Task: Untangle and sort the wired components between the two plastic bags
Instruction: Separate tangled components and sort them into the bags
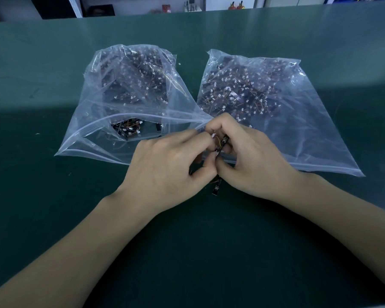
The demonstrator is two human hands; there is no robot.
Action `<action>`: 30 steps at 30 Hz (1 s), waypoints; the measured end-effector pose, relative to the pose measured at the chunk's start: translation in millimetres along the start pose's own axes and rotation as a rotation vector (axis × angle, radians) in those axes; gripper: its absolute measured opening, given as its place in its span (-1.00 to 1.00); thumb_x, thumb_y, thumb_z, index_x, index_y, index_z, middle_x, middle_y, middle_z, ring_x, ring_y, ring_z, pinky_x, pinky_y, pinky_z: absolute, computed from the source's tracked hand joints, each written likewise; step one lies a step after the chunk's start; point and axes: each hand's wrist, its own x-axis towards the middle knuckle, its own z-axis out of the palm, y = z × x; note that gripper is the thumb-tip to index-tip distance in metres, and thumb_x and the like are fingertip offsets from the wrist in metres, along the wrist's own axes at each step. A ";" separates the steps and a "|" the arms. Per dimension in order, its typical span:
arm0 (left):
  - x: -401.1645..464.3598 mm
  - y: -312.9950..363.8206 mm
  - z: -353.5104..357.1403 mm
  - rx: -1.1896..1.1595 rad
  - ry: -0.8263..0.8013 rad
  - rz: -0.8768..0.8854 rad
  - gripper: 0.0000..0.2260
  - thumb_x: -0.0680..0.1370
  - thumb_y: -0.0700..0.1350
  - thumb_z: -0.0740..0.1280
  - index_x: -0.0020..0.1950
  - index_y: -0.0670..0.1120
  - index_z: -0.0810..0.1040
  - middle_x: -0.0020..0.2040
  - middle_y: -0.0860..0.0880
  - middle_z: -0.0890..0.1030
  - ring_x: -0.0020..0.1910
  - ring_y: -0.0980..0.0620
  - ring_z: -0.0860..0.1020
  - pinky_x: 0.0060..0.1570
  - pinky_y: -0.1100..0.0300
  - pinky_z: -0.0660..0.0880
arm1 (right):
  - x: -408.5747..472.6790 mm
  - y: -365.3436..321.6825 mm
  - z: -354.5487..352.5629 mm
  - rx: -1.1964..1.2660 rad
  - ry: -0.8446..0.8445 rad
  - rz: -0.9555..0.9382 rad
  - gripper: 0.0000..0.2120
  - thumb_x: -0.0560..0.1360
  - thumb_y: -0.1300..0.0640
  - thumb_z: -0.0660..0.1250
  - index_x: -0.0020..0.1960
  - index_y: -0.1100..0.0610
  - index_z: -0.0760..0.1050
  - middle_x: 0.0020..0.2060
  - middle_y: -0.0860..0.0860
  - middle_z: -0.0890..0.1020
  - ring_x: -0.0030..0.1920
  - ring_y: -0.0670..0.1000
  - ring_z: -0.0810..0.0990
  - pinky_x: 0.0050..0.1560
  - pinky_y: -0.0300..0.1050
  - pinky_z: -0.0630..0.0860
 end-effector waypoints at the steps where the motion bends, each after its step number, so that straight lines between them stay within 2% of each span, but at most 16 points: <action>1: -0.3 -0.2 1.4 0.002 -0.015 -0.001 -0.84 0.59 0.00 0.33 -0.10 -0.03 0.63 -0.25 0.09 0.60 -0.32 0.02 0.55 -0.44 0.06 0.48 | -0.1 0.0 0.2 -0.028 0.002 0.000 -0.69 0.44 0.11 0.25 0.17 -0.05 0.37 -0.15 -0.37 0.47 -0.15 -0.13 0.53 -0.20 -0.06 0.50; 5: -2.7 -4.1 6.1 -0.076 -0.022 -0.063 -0.87 0.59 0.02 0.42 -0.12 0.00 0.62 -0.24 0.12 0.60 -0.34 0.08 0.52 -0.39 0.07 0.50 | -0.6 0.0 0.5 -0.101 0.004 0.002 -0.66 0.41 0.11 0.24 0.18 -0.06 0.39 -0.17 -0.41 0.44 -0.21 -0.25 0.46 -0.25 -0.16 0.43; 8: -3.0 -9.6 7.5 -0.135 0.027 -0.117 -0.92 0.58 -0.02 0.45 -0.09 0.02 0.65 -0.22 0.14 0.60 -0.33 0.14 0.48 -0.36 0.06 0.52 | 0.4 1.7 -0.2 -0.104 0.020 0.012 -0.62 0.46 0.18 0.35 0.24 -0.05 0.43 -0.11 -0.36 0.47 -0.18 -0.32 0.49 -0.22 -0.23 0.40; 9: -2.7 -11.9 7.6 -0.156 0.044 -0.138 -0.94 0.58 -0.03 0.44 -0.07 0.02 0.66 -0.21 0.14 0.61 -0.32 0.13 0.50 -0.34 0.04 0.53 | 0.4 2.5 0.0 -0.081 0.021 0.021 -0.59 0.46 0.22 0.38 0.26 -0.04 0.45 -0.07 -0.32 0.51 -0.17 -0.30 0.52 -0.20 -0.20 0.44; 11: -2.1 -15.8 7.4 -0.173 0.082 -0.166 -0.96 0.59 -0.05 0.43 -0.04 0.02 0.67 -0.20 0.17 0.60 -0.31 0.11 0.53 -0.32 0.03 0.52 | -0.6 2.5 1.7 0.044 0.032 0.058 -0.60 0.51 0.26 0.40 0.30 0.00 0.50 -0.01 -0.21 0.62 -0.18 -0.11 0.60 -0.15 -0.13 0.52; 12: -2.0 -17.2 7.4 -0.182 0.104 -0.175 -0.96 0.60 -0.06 0.43 -0.04 0.02 0.67 -0.20 0.19 0.59 -0.31 0.11 0.53 -0.32 0.04 0.52 | -1.0 1.9 2.6 0.125 0.051 0.075 -0.65 0.55 0.26 0.40 0.30 0.04 0.53 -0.03 -0.17 0.66 -0.19 -0.02 0.62 -0.14 -0.16 0.52; 14: -1.9 -19.5 7.1 -0.223 0.136 -0.194 -0.95 0.62 -0.05 0.42 -0.03 0.02 0.65 -0.20 0.21 0.59 -0.32 0.09 0.55 -0.31 0.05 0.51 | -0.8 0.8 3.0 0.257 0.105 0.106 -0.78 0.65 0.23 0.38 0.28 0.08 0.60 -0.09 -0.11 0.71 -0.17 0.03 0.67 -0.14 -0.21 0.49; 17: -2.2 -21.5 6.2 -0.266 0.160 -0.198 -0.94 0.63 -0.05 0.40 -0.02 0.02 0.62 -0.19 0.21 0.61 -0.31 0.07 0.57 -0.31 0.05 0.50 | 0.1 0.3 1.7 0.322 0.162 0.138 -0.87 0.70 0.19 0.35 0.19 0.12 0.65 -0.13 -0.06 0.74 -0.19 0.03 0.68 -0.18 0.03 0.57; 19: -2.7 -21.8 6.8 -0.272 0.161 -0.190 -0.94 0.63 -0.06 0.41 -0.03 0.01 0.62 -0.19 0.18 0.61 -0.31 0.07 0.57 -0.32 0.05 0.49 | 0.2 0.5 1.3 0.327 0.165 0.162 -0.89 0.69 0.19 0.36 0.14 0.14 0.67 -0.15 -0.04 0.74 -0.22 0.04 0.66 -0.19 0.11 0.57; 23: -3.3 -21.7 8.6 -0.257 0.152 -0.179 -0.93 0.62 -0.07 0.40 -0.04 -0.02 0.64 -0.19 0.15 0.61 -0.32 0.08 0.55 -0.32 0.05 0.50 | 0.8 0.7 -0.8 0.326 0.122 0.171 -0.91 0.69 0.20 0.37 0.08 0.09 0.65 -0.17 -0.06 0.74 -0.23 0.02 0.68 -0.17 0.17 0.59; 27: -2.7 -22.4 7.8 -0.270 0.152 -0.185 -0.92 0.62 -0.05 0.39 -0.06 0.00 0.62 -0.20 0.15 0.61 -0.31 0.07 0.56 -0.32 0.04 0.51 | 1.1 0.6 -1.7 0.353 0.109 0.186 -0.91 0.69 0.19 0.37 0.09 0.10 0.66 -0.16 -0.06 0.75 -0.23 0.01 0.70 -0.17 0.03 0.60; 30: -2.8 -23.3 8.4 -0.263 0.144 -0.179 -0.92 0.62 -0.06 0.40 -0.05 -0.01 0.63 -0.20 0.14 0.62 -0.31 0.08 0.56 -0.32 0.02 0.51 | 1.8 0.4 -1.3 0.350 0.104 0.188 -0.90 0.69 0.19 0.37 0.11 0.13 0.67 -0.14 -0.06 0.75 -0.22 0.04 0.69 -0.15 0.21 0.60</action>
